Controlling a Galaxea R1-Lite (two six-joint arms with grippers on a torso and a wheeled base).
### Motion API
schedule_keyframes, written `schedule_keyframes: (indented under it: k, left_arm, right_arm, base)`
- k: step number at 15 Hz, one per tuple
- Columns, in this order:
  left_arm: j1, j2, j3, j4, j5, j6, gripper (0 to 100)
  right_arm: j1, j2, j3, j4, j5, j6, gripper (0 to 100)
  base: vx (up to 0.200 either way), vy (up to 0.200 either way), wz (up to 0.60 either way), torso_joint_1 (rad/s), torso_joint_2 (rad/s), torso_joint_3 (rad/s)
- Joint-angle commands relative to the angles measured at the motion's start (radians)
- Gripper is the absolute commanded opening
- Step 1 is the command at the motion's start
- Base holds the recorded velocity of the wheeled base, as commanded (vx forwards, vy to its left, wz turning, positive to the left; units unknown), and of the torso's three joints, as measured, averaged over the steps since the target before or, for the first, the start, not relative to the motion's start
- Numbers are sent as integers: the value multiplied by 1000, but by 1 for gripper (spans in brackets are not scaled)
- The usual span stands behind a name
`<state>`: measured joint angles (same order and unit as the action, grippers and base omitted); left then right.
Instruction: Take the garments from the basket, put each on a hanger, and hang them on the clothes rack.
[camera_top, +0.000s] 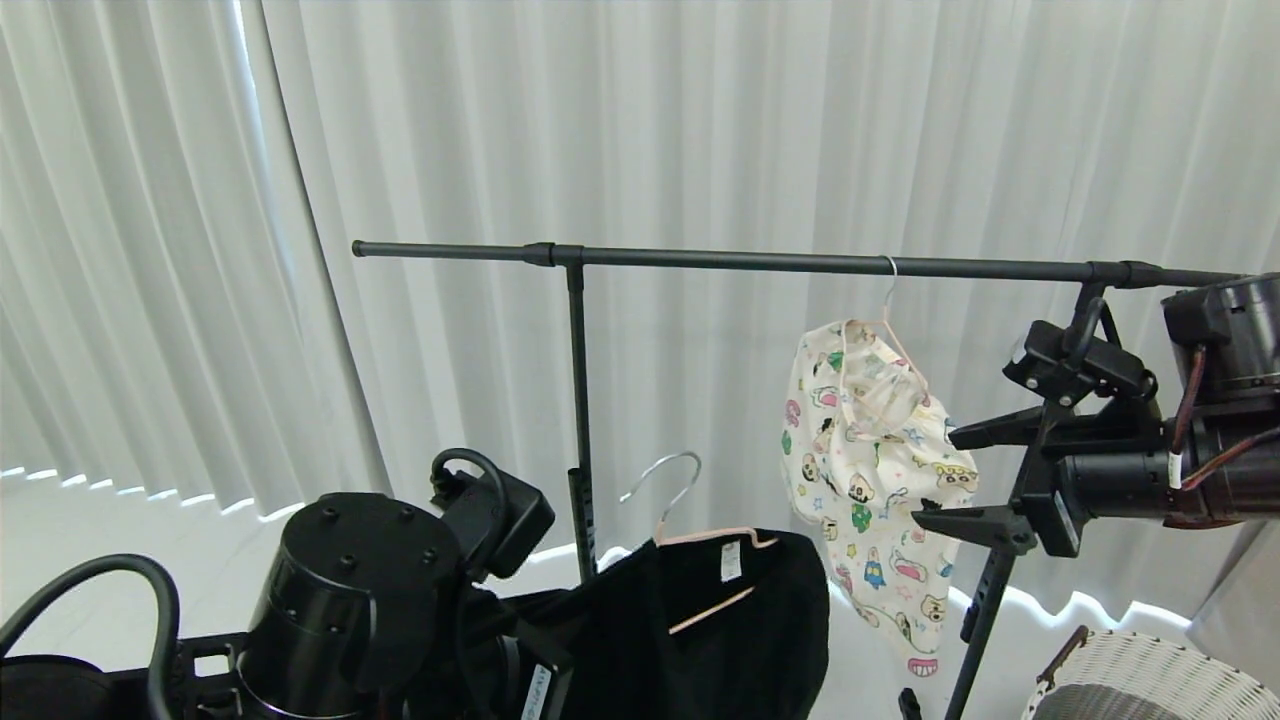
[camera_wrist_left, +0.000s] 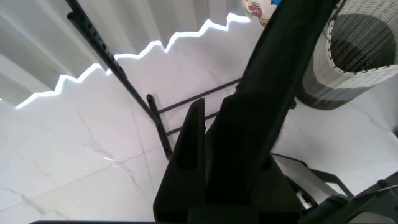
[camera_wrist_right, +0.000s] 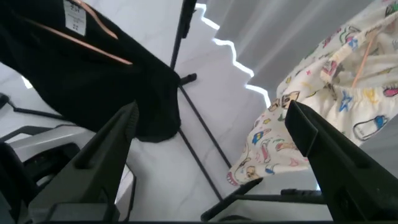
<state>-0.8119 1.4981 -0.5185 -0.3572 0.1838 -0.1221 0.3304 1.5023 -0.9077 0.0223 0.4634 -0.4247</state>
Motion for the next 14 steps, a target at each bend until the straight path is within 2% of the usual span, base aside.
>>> schedule_keyframes:
  k: [1, 4, 8, 14]
  left_arm:
    - [-13, -12, -2, -5, -14, -1, 0]
    - [-52, -50, -2, -25, -141, 25, 0]
    - [-66, -68, -3, -26, -215, 144, 0]
    - [-90, -78, -11, -58, -218, 153, 0]
  right_arm:
    - [33, -10, 0, 2, 4, -3, 100]
    - [180, -19, -4, 44, 15, -9, 100]
    - [340, 10, -5, 64, 15, -52, 100]
    - [383, 68, -5, 80, 3, -52, 100]
  base:
    - [0, 0, 0, 0, 0, 0]
    - [0, 0, 0, 0, 0, 0]
    - [0, 0, 0, 0, 0, 0]
    - [0, 0, 0, 0, 0, 0]
